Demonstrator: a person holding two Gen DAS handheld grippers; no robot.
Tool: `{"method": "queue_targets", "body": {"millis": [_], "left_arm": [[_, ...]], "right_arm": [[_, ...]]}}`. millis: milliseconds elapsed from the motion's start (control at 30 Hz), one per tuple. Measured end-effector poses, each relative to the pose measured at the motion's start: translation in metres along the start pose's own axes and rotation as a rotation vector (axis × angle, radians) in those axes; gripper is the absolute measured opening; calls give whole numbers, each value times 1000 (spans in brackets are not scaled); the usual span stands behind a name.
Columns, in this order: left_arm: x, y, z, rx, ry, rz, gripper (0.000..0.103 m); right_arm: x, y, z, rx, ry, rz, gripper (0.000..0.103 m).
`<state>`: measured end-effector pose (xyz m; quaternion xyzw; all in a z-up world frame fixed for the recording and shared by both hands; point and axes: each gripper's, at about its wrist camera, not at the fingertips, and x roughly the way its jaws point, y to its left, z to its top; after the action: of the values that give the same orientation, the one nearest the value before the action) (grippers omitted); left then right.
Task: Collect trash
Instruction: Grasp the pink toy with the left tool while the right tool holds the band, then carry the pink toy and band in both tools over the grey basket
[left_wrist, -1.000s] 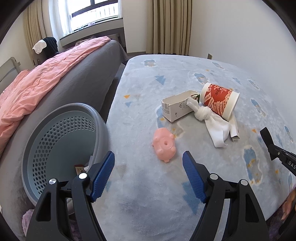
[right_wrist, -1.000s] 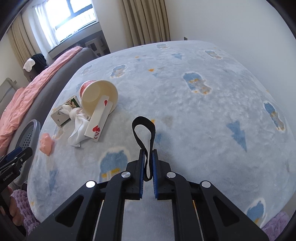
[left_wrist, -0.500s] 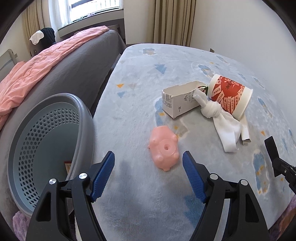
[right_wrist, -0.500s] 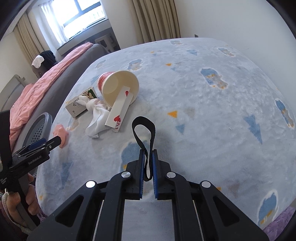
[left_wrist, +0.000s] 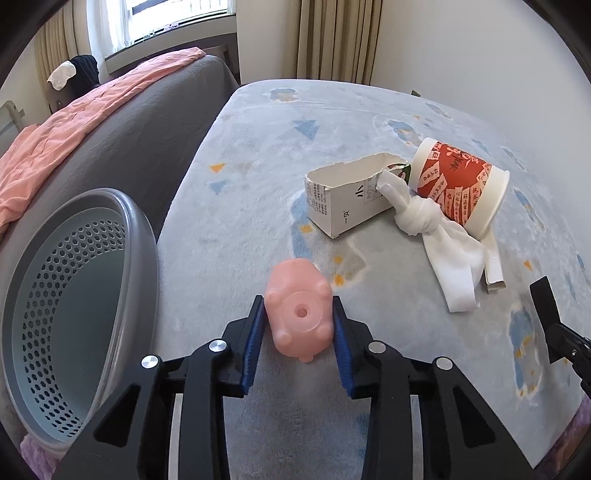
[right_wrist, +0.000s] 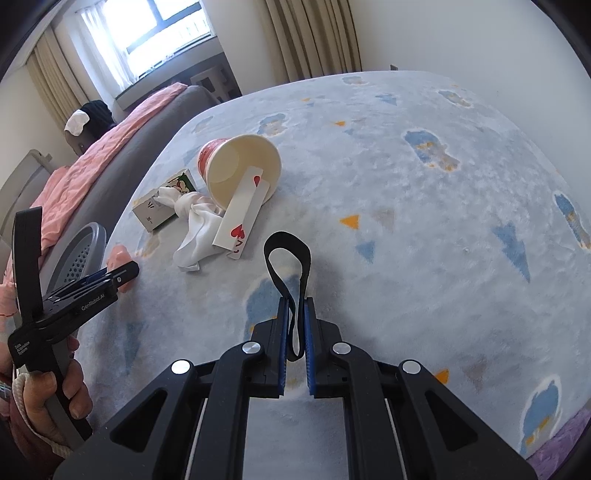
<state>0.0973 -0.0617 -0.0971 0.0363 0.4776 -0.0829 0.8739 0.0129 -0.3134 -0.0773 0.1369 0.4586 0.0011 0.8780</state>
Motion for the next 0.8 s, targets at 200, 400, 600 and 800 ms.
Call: {"method": "queue_targets", "body": {"millis": [200,400,600,800], "left_arm": [[-19,3,-9,-1,-10,-16,33],[-51,17,-19,-9,-52,3,33],[-75,38,-29,-28,-83,33,33],[-93,62,-36,-64,-119,51,33]], "right_arm": [[-5,10,-1,-15,-3,5,9],[-12,27,0,-43,-14,20,9],[-9,51,0,-85,-2,41,9],[-8,82,2,-135,9,56,9]]}}
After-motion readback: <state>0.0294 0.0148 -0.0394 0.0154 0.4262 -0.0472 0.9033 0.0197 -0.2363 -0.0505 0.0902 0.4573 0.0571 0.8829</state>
